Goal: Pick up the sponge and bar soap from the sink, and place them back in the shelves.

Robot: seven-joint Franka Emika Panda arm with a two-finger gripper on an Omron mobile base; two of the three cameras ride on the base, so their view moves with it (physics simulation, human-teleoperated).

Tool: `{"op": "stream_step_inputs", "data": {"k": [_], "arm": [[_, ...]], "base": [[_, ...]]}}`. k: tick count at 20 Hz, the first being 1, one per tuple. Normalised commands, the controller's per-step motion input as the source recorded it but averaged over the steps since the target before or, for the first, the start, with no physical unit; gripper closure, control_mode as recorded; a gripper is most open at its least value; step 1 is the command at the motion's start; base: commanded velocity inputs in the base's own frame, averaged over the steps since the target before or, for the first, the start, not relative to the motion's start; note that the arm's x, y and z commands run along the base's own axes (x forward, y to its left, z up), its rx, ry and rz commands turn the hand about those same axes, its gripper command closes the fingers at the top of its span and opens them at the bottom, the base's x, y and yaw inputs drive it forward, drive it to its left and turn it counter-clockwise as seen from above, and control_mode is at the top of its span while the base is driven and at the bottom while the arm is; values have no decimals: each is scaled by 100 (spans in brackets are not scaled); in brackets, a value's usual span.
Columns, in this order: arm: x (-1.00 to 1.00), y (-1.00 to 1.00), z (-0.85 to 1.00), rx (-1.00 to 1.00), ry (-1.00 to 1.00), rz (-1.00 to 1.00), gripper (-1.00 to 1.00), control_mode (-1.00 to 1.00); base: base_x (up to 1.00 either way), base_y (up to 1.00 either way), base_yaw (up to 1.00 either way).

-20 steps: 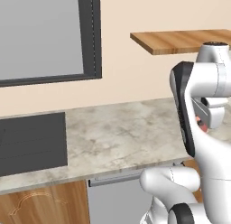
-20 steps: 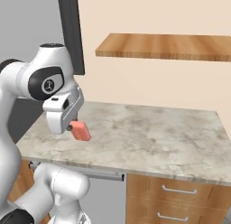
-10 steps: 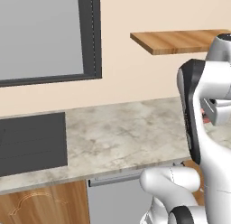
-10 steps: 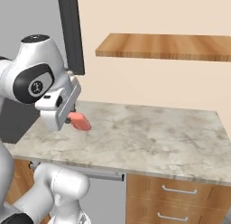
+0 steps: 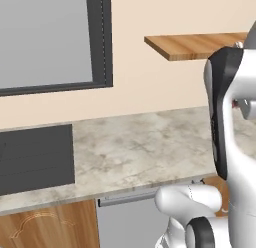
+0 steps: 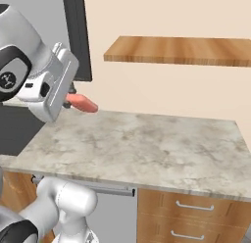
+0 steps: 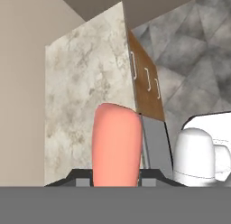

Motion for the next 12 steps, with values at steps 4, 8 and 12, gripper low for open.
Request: {"op": "stream_step_inputs", "data": {"k": [4, 8, 12], "arm": [[0, 0, 87, -1, -8, -9, 100, -100], [13, 0, 81, 0, -2, -6, 100, -100], [40, -1, 83, 0, 0, -4, 100, -100]], "base": [[0, 0, 0], [0, 0, 0], [0, 0, 0]]}}
